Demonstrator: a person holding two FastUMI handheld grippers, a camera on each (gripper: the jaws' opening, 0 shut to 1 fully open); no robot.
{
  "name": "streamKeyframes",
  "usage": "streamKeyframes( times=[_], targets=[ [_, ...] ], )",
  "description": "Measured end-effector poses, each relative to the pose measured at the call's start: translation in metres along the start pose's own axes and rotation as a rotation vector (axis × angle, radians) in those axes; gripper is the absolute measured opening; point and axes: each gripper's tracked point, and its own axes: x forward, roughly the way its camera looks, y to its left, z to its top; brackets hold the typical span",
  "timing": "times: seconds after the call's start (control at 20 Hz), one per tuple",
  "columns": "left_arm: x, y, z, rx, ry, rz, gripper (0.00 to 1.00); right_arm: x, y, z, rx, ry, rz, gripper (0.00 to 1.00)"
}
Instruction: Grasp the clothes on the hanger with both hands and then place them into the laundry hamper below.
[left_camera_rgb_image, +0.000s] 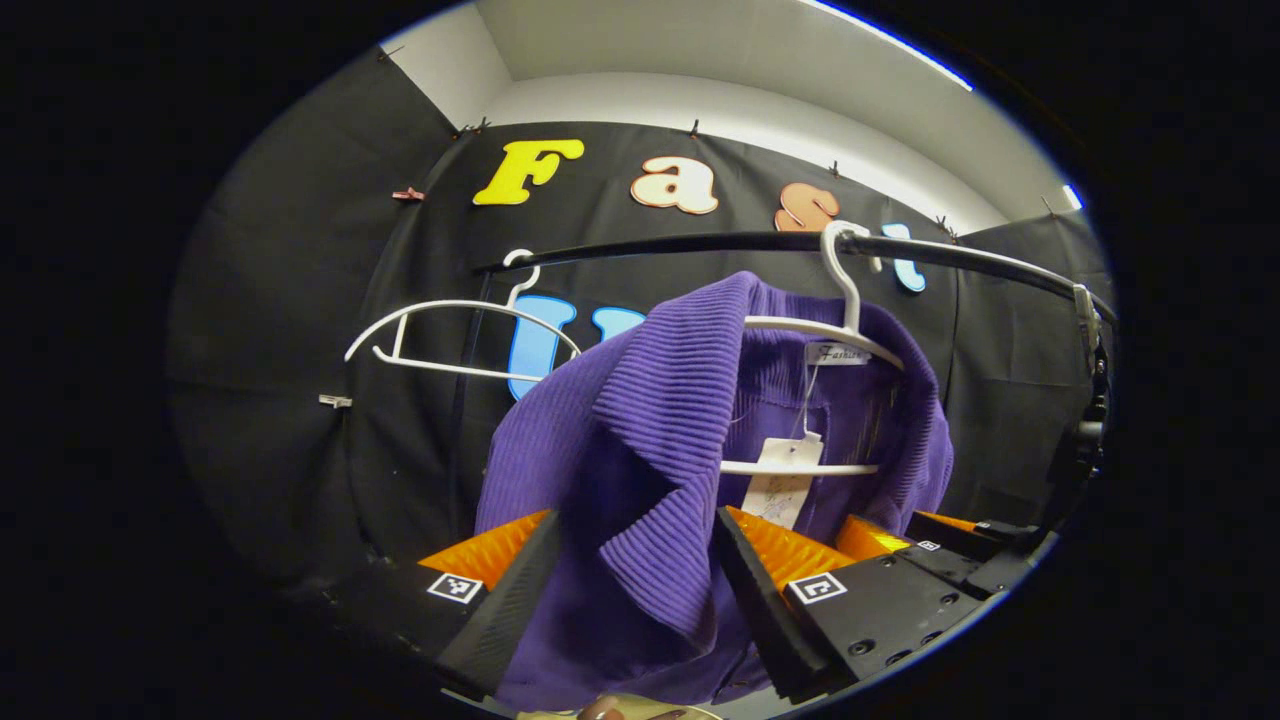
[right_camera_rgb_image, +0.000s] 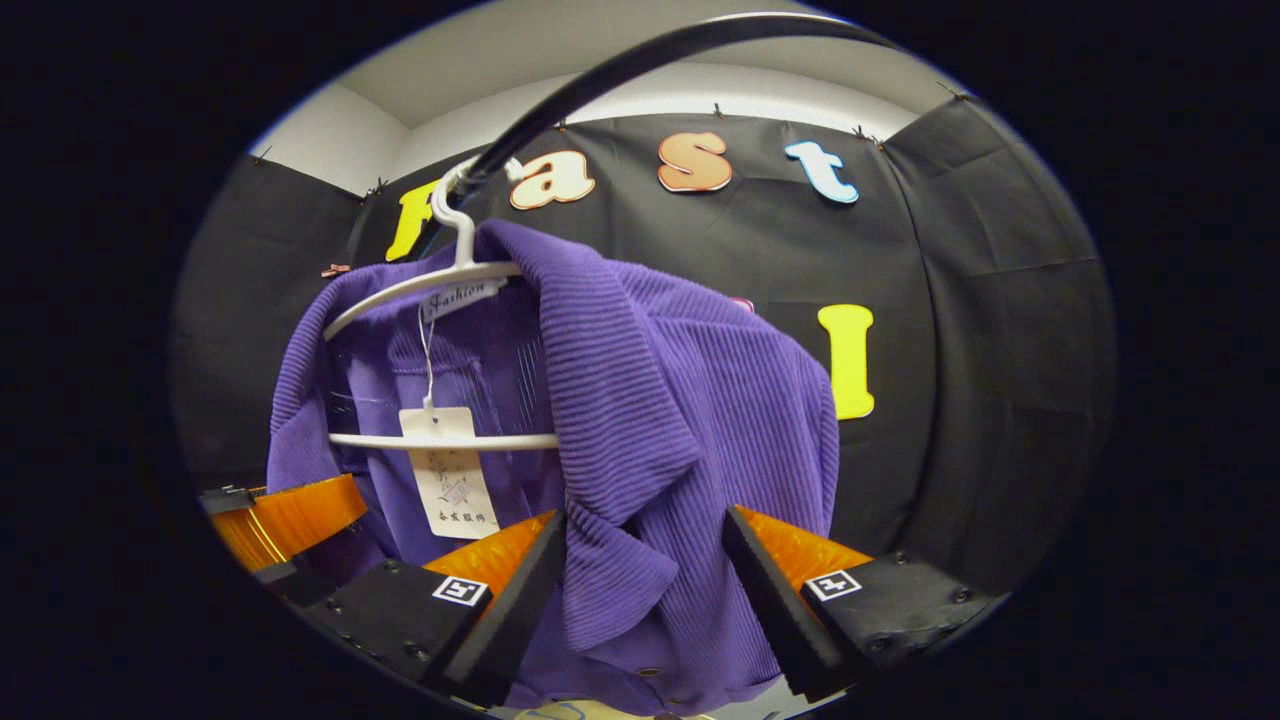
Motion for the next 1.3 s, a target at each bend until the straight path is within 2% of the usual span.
streamKeyframes(
  times=[0.2, 0.35, 0.4, 0.45, 0.5, 0.55, 0.6, 0.65, 0.8, 1.05, 1.15, 1.3],
  targets=[
    [0.012, 0.001, -0.005, 0.010, 0.000, 0.029, 0.95, 0.020, -0.006, -0.007, 0.015, 0.005, -0.004, 0.99],
    [0.022, 0.003, -0.005, 0.016, 0.002, 0.032, 0.95, 0.031, -0.006, -0.010, 0.022, 0.008, 0.026, 0.97],
    [0.027, 0.002, -0.005, 0.014, 0.009, 0.012, 0.93, 0.032, -0.014, -0.009, 0.002, -0.001, 0.009, 0.83],
    [0.033, 0.000, -0.004, 0.013, 0.021, -0.012, 0.86, 0.032, -0.020, -0.006, -0.011, -0.013, 0.004, 0.67],
    [0.036, 0.004, -0.003, 0.016, 0.020, -0.003, 0.67, 0.034, -0.025, -0.005, -0.013, -0.023, -0.001, 0.51],
    [0.037, 0.012, 0.001, 0.019, 0.010, 0.023, 0.49, 0.033, -0.024, -0.003, -0.004, -0.040, 0.026, 0.34],
    [0.040, 0.015, 0.000, 0.019, 0.014, 0.013, 0.30, 0.036, -0.022, -0.005, -0.003, -0.034, 0.068, 0.18],
    [0.044, 0.016, -0.001, 0.020, 0.022, 0.010, 0.12, 0.038, -0.021, -0.007, -0.007, -0.035, 0.107, 0.18],
    [0.050, 0.026, 0.007, 0.048, 0.018, 0.040, 0.10, 0.038, -0.025, -0.003, -0.034, -0.051, 0.190, 0.18],
    [0.047, 0.056, 0.036, 0.090, -0.029, 0.106, 0.10, 0.037, -0.051, 0.016, -0.038, -0.048, 0.283, 0.18],
    [0.044, 0.066, 0.049, 0.098, -0.047, 0.129, 0.10, 0.031, -0.054, 0.027, -0.003, -0.055, 0.359, 0.18],
    [0.037, 0.073, 0.067, 0.140, -0.082, 0.143, 0.10, 0.022, -0.059, 0.042, 0.124, -0.037, 0.506, 0.18]
  ],
)
